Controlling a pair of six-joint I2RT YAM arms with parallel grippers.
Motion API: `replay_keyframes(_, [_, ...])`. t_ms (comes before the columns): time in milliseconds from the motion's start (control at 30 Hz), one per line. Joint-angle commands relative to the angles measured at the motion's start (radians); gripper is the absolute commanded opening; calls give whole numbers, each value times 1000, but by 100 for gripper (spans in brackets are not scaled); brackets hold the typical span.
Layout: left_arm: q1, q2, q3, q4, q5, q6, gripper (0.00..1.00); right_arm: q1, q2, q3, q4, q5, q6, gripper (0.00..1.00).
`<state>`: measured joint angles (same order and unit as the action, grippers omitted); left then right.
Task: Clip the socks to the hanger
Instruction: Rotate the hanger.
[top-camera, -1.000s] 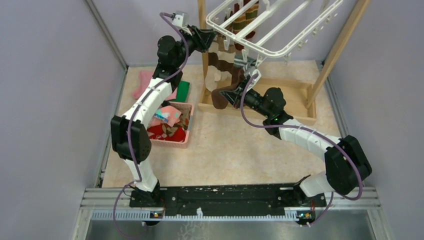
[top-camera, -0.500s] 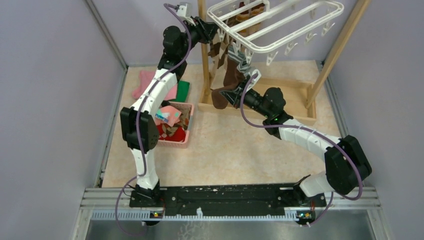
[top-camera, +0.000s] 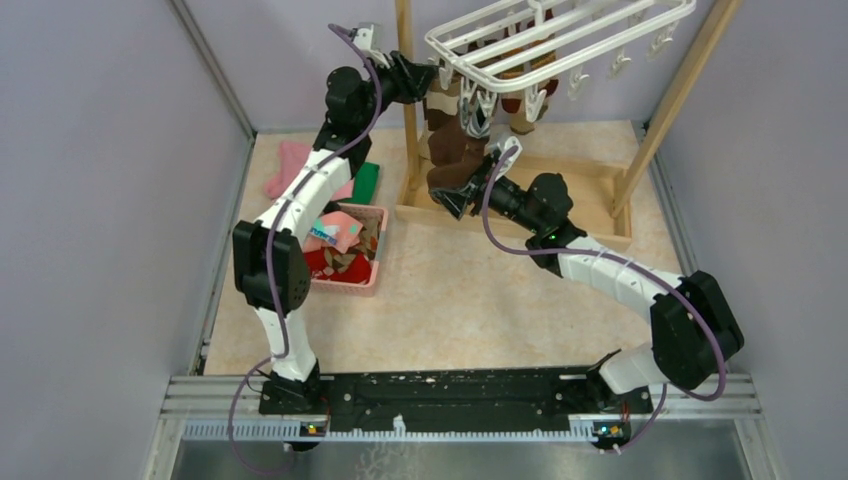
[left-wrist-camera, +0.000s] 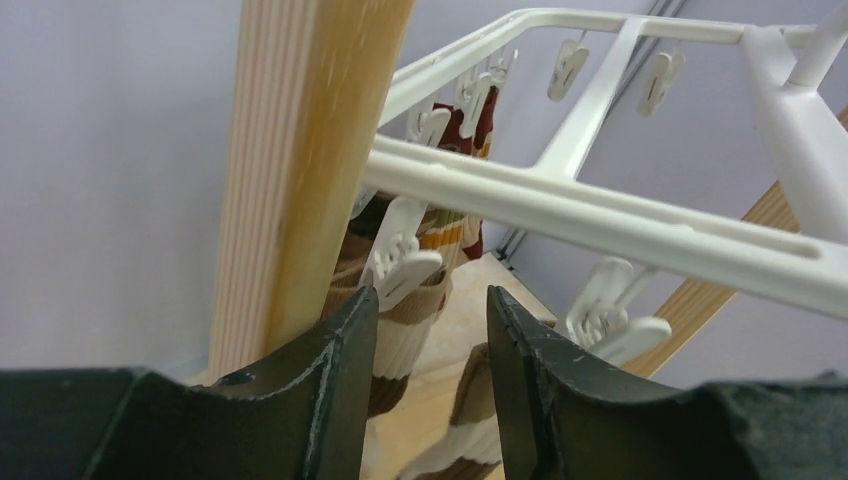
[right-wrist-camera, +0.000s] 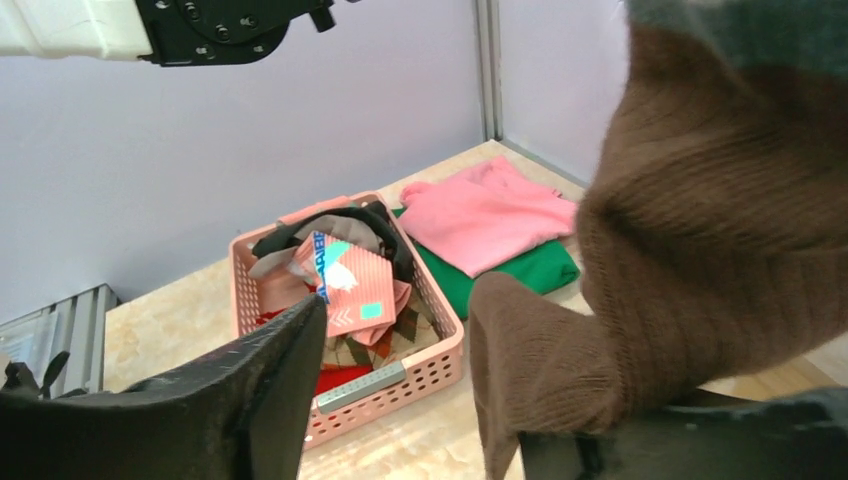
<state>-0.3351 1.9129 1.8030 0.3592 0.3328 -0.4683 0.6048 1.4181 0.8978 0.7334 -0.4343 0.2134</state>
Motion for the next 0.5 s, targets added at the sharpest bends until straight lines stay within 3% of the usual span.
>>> replay_keyframes(0, [7,-151,-90,88,-29,33,52,9,-62,-17,59,-31,-5,67])
replay_keyframes(133, [7,-243,-184,103,-49,71,56,10,-102,-69,75,-37,-9,78])
replay_keyframes(300, [9,-365,-320,119,-51,121,61,9,-153,-131,79,-34,-17,84])
replay_keyframes(467, [10,-545,-562,165,-17,181,75,9,-214,-198,76,-24,-39,91])
